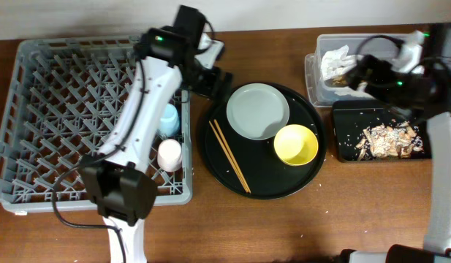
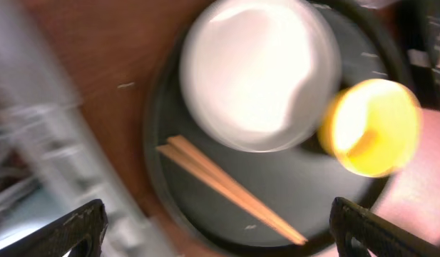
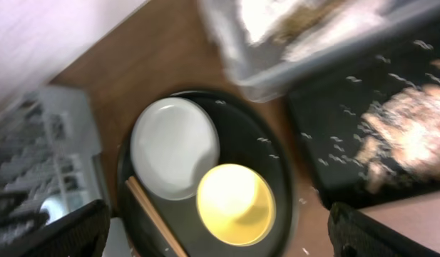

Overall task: Sort waste into correct bins and load items into the dishwasher rack
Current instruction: 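Grasp the yellow bowl with the left gripper and lift it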

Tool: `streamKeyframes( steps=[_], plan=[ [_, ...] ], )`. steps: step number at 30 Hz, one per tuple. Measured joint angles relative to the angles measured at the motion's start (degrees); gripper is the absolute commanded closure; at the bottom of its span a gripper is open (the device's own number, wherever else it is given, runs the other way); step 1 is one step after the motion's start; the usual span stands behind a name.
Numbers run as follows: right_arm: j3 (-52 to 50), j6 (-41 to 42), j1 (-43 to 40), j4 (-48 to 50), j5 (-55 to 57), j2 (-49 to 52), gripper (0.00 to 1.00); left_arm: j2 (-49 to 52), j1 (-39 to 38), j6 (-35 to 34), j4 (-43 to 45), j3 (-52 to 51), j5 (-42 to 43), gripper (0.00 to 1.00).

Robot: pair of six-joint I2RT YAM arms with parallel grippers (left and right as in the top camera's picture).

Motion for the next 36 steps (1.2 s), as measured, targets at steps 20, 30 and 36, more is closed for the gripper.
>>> streamKeyframes(
  steps=[20, 30, 36],
  plan=[
    [0.0, -0.1, -5.2, -6.8, 4.7, 0.7, 0.02, 18.4, -21.7, -12.5, 5.4, 7.2, -1.4, 0.48],
    [-1.1, -0.1, -5.2, -6.6, 4.7, 1.1, 0.02, 22.3, -22.8, -13.6, 4.5, 7.5, -3.0, 0.68],
    [-1.2, -0.2, -5.2, -6.2, 4.9, 1.1, 0.02, 25.1, -24.0, -13.8, 4.4, 7.5, -2.9, 0.99]
  ],
)
